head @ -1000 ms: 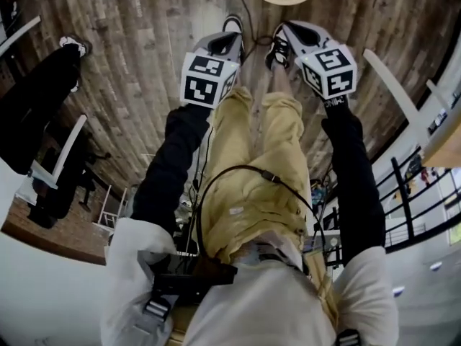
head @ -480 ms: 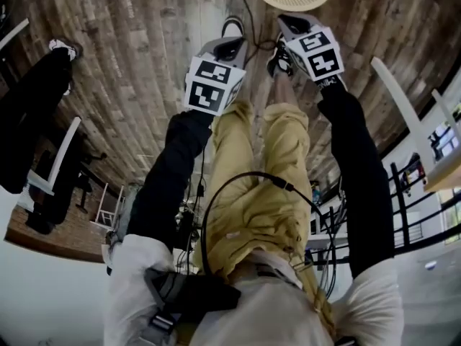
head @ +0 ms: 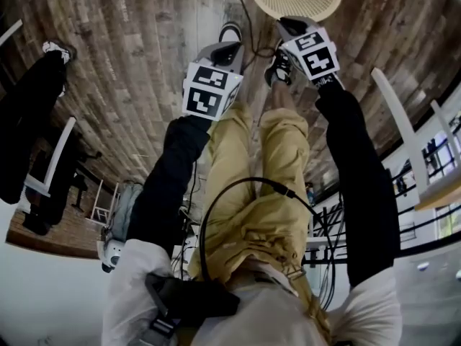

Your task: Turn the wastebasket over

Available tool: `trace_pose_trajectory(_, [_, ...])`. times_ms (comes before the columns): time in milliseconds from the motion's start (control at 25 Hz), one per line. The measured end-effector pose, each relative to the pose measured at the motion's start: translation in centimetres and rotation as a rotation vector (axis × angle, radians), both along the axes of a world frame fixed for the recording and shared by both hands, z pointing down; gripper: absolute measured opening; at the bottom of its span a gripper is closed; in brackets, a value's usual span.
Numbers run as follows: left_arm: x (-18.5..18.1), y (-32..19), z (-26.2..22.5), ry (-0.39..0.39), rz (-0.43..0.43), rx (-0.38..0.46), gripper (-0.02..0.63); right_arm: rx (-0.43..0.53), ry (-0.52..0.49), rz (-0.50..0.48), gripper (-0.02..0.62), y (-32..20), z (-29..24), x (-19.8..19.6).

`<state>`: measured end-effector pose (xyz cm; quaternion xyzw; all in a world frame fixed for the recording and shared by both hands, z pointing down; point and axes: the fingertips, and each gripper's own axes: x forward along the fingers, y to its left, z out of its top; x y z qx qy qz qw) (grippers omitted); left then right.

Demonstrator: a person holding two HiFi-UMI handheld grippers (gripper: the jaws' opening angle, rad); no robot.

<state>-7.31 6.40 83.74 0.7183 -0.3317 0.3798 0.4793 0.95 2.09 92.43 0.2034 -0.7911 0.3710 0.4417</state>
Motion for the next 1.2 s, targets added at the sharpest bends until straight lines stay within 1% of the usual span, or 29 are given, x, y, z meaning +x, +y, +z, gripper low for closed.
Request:
trace_pose_trajectory(120, [0.4, -1.1, 1.0, 0.005, -0.009, -0.001, 0.002, -0.028, 0.024, -0.011, 0.023, 0.3, 1.9, 0.5])
trace_pose_trajectory(240, [0.7, -1.9, 2.0, 0.010, -0.029, -0.019, 0.002, -0.041, 0.036, -0.043, 0.023, 0.9, 3.4, 0.5])
trace_pose_trajectory(400, [0.4, -3.0, 3.5, 0.010, -0.105, -0.069, 0.002, -0.024, 0.047, -0.105, 0.025, 1.3, 5.0, 0.3])
trace_pose_trajectory(480, [0.0, -3.6, 4.0, 0.001, -0.126, -0.082, 0.002, -0.018, 0.054, -0.127, 0.032, 1.3, 5.8, 0.2])
trace_pose_trajectory(520, [-0.2, -3.8, 4.1, -0.006, -0.126, -0.081, 0.002, -0.016, 0.053, -0.138, 0.042, 1.4, 6.1, 0.0])
trace_pose_trajectory(600, [-0.4, -4.2, 4.1, -0.012, -0.115, -0.074, 0.002, -0.016, 0.054, -0.164, 0.106, 1.5, 6.8, -0.1])
trace_pose_trajectory(640, [-0.4, -4.2, 4.1, -0.012, -0.110, -0.072, 0.002, -0.017, 0.058, -0.179, 0.128, 1.7, 7.2, -0.1])
trace_pose_trajectory(720, [-0.5, -4.1, 4.3, -0.011, -0.100, -0.074, 0.002, -0.024, 0.068, -0.207, 0.147, 2.1, 8.1, -0.1])
trace_pose_trajectory(920, [-1.3, -3.4, 5.6, -0.029, -0.079, -0.081, 0.002, -0.044, 0.114, -0.271, 0.152, 3.0, 11.3, 0.1])
trace_pose_trajectory(1040, [-1.6, -3.0, 6.0, -0.032, -0.082, -0.085, 0.002, -0.048, 0.152, -0.293, 0.150, 3.4, 12.6, 0.4])
trace_pose_trajectory(1120, [-1.6, -2.6, 6.1, -0.028, -0.085, -0.092, 0.002, -0.037, 0.171, -0.300, 0.126, 3.4, 12.9, 0.6])
trace_pose_trajectory(1200, [-1.6, -2.3, 6.0, -0.025, -0.083, -0.097, 0.002, -0.026, 0.176, -0.306, 0.116, 3.1, 12.7, 0.6])
